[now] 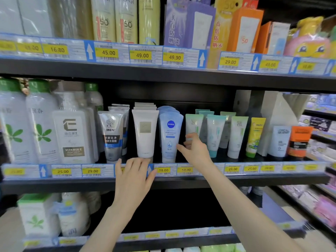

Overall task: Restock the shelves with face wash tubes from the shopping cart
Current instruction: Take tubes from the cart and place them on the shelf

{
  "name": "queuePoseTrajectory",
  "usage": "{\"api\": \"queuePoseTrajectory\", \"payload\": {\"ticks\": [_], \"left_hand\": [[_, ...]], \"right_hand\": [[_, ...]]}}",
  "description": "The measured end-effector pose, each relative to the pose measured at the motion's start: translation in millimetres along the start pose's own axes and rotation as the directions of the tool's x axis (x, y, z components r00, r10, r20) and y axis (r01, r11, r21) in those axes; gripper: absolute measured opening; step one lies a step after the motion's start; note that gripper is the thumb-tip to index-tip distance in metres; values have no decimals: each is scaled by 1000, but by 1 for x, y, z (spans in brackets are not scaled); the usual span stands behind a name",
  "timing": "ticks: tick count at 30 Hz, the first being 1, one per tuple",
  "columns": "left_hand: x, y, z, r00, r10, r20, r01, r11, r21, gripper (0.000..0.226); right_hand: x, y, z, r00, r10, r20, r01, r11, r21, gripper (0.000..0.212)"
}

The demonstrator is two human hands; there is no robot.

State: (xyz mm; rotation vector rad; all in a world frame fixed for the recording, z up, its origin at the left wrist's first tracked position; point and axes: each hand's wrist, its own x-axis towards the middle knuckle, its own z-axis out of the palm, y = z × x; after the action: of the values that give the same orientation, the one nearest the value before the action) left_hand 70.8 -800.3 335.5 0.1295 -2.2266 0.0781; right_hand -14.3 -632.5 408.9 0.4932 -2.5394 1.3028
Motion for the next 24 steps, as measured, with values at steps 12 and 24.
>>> {"api": "queuePoseTrajectory", "payload": {"ticks": [12, 24], "left_hand": [[16, 155, -18, 972, 233, 19, -223, 949, -221, 31], [-71, 400, -41, 781, 622, 56, -529, 706, -470, 33]], "right_hand": [[-91, 86, -133, 975, -186, -125, 47, 714, -699, 38], [-273, 231, -301, 938, 191, -289, -346, 502, -792, 39]]}}
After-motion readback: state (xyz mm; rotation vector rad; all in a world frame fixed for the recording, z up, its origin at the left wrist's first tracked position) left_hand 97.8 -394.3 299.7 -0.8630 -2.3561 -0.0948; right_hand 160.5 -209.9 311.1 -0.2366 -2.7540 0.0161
